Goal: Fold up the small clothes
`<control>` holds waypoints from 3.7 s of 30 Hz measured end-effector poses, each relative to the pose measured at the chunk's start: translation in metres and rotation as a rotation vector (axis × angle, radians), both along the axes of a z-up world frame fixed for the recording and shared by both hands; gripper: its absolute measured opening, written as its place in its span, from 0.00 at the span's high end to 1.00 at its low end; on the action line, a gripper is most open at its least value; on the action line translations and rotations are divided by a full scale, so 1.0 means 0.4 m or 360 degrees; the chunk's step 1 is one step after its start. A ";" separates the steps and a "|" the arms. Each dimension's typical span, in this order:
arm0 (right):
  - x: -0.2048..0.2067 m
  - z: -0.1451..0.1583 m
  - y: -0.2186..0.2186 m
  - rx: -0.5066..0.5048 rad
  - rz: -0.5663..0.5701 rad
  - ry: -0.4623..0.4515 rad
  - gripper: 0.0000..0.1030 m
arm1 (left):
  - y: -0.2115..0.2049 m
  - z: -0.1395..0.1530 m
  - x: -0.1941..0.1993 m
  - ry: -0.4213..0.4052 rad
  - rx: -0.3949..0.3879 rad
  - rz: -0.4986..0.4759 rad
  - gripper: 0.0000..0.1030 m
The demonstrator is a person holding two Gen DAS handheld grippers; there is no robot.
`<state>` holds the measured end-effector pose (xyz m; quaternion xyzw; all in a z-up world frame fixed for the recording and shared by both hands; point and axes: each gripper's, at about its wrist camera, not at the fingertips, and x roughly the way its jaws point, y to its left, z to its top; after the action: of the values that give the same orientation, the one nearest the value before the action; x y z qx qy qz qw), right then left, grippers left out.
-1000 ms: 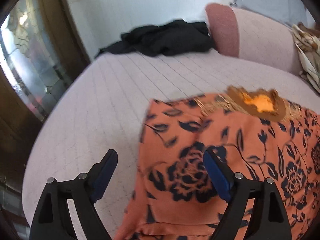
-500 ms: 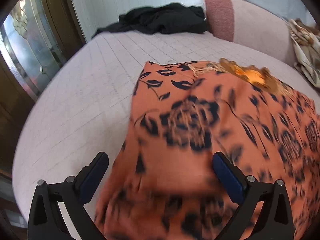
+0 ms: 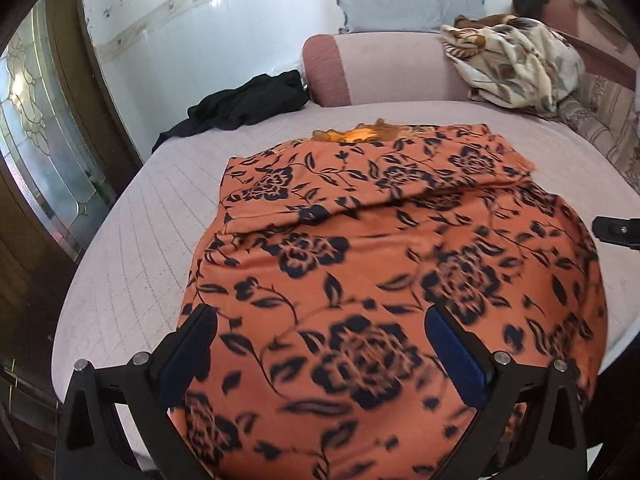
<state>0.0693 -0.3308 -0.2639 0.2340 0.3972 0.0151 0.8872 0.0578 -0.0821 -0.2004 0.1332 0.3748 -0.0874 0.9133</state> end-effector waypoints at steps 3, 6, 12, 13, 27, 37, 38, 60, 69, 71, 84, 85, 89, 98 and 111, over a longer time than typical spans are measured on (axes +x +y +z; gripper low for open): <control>-0.012 -0.013 0.021 0.0003 0.0017 -0.0008 0.75 | -0.012 0.003 -0.021 0.0018 -0.0010 0.0018 0.00; -0.016 -0.015 0.046 -0.0062 0.0046 -0.0020 0.75 | -0.029 -0.004 -0.035 0.0030 0.0013 0.0032 0.00; 0.003 -0.042 0.081 -0.0097 0.0101 0.0053 0.75 | -0.030 -0.075 -0.003 0.0141 0.0097 0.0143 0.00; 0.008 -0.048 0.083 -0.0100 0.0105 0.0080 0.75 | -0.024 -0.092 0.007 0.0195 0.0099 0.0173 0.00; 0.001 -0.070 -0.018 0.0004 0.0027 0.0103 0.75 | 0.175 -0.045 0.016 0.0129 -0.0026 0.0454 0.00; 0.049 -0.136 0.014 0.0045 0.0185 0.0295 0.75 | 0.284 -0.146 0.001 0.0360 -0.0123 0.0581 0.00; 0.041 -0.132 0.023 -0.0003 0.0202 0.0266 0.75 | 0.290 -0.143 -0.007 0.0364 -0.0102 0.0571 0.00; -0.115 -0.035 0.272 -0.0554 0.0321 0.0014 0.34 | 0.482 -0.097 -0.081 0.0334 -0.0184 0.0751 0.00; -0.101 -0.142 0.242 -0.0696 0.0378 0.0368 0.68 | 0.433 -0.117 -0.113 0.0437 -0.0230 0.0590 0.00; -0.124 -0.135 0.186 -0.0790 0.0317 0.0436 0.68 | 0.415 -0.114 -0.118 0.0435 -0.0230 0.0535 0.01; -0.217 -0.071 -0.154 -0.0141 -0.0138 0.0423 0.22 | 0.344 -0.168 -0.103 0.0681 -0.0224 0.0310 0.01; -0.209 -0.089 -0.160 -0.0138 -0.0124 0.0462 0.22 | 0.343 -0.173 -0.102 0.0714 -0.0252 0.0285 0.01; -0.184 -0.168 -0.146 -0.0136 -0.0078 0.0640 0.24 | 0.357 -0.190 -0.105 0.0782 -0.0308 0.0229 0.01; -0.168 -0.200 -0.051 -0.0149 0.0138 0.0760 0.89 | 0.437 -0.197 -0.087 0.0853 -0.0491 0.0267 0.56; -0.154 -0.192 -0.089 -0.0099 0.0203 0.0812 0.86 | 0.473 -0.240 -0.049 0.0997 -0.0424 0.0357 0.29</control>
<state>0.0078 -0.3663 -0.3406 0.1774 0.6222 -0.0005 0.7625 0.0383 0.1070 -0.2963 -0.0623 0.6343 -0.0712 0.7673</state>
